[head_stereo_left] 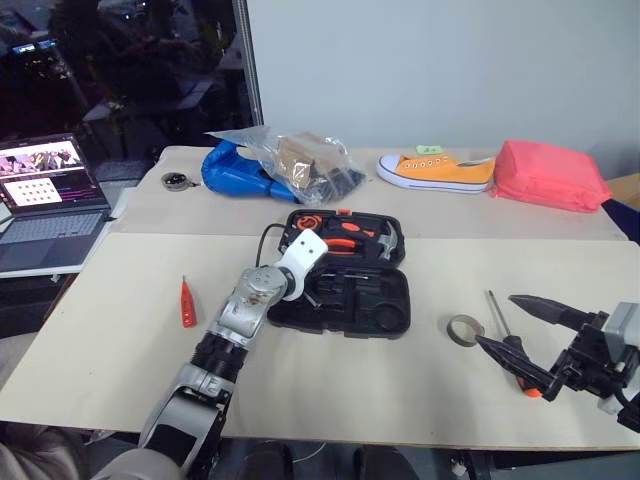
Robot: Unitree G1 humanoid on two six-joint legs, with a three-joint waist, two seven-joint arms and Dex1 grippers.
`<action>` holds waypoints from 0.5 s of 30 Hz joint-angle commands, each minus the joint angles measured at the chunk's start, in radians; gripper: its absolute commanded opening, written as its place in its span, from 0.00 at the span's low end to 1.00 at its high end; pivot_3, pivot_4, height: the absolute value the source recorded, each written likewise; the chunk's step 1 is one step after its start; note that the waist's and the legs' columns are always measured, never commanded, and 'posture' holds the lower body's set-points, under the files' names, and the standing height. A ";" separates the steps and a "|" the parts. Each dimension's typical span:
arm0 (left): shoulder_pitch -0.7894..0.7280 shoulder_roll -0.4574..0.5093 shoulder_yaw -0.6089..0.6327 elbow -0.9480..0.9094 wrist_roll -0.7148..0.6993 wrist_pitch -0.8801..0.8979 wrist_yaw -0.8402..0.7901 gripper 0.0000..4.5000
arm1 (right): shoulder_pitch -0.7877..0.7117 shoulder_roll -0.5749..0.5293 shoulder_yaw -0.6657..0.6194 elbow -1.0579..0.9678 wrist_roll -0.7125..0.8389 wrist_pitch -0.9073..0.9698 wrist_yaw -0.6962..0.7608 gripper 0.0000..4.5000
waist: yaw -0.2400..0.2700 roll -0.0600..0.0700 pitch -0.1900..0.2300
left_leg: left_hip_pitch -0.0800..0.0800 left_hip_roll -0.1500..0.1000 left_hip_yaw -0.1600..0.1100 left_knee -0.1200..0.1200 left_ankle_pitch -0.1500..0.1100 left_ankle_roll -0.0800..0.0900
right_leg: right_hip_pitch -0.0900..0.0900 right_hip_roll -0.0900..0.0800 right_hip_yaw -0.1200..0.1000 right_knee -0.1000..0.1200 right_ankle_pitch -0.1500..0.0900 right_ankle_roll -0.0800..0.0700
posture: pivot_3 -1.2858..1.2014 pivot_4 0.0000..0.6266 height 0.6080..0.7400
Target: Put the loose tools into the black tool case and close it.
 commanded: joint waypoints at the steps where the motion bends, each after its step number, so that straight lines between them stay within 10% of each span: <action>1: 0.032 0.028 0.014 0.174 0.029 -0.096 0.013 0.01 | -0.008 -0.015 -0.028 -0.034 0.009 0.013 -0.020 1.00 | -0.002 0.000 0.000 | 0.001 0.001 0.000 0.000 -0.002 -0.003 | 0.000 0.000 0.001 0.000 0.000 -0.002 | 0.52 0.24 1.00; 9: 0.174 0.092 0.186 -0.436 -0.471 0.105 -0.350 0.01 | 0.062 -0.038 -0.068 -0.040 0.015 0.178 -0.126 1.00 | -0.019 -0.001 0.001 | -0.004 0.001 0.004 -0.002 0.001 0.001 | -0.013 0.000 0.007 0.000 0.004 0.002 | 0.52 0.24 1.00; 15: 0.205 0.357 0.223 -0.783 -0.755 0.396 -0.544 0.49 | 0.069 -0.173 -0.035 -0.050 -0.079 0.498 -0.286 1.00 | -0.017 0.000 0.000 | -0.020 0.001 0.005 -0.003 -0.002 -0.002 | -0.027 0.000 0.010 -0.001 0.003 -0.002 | 0.52 0.24 1.00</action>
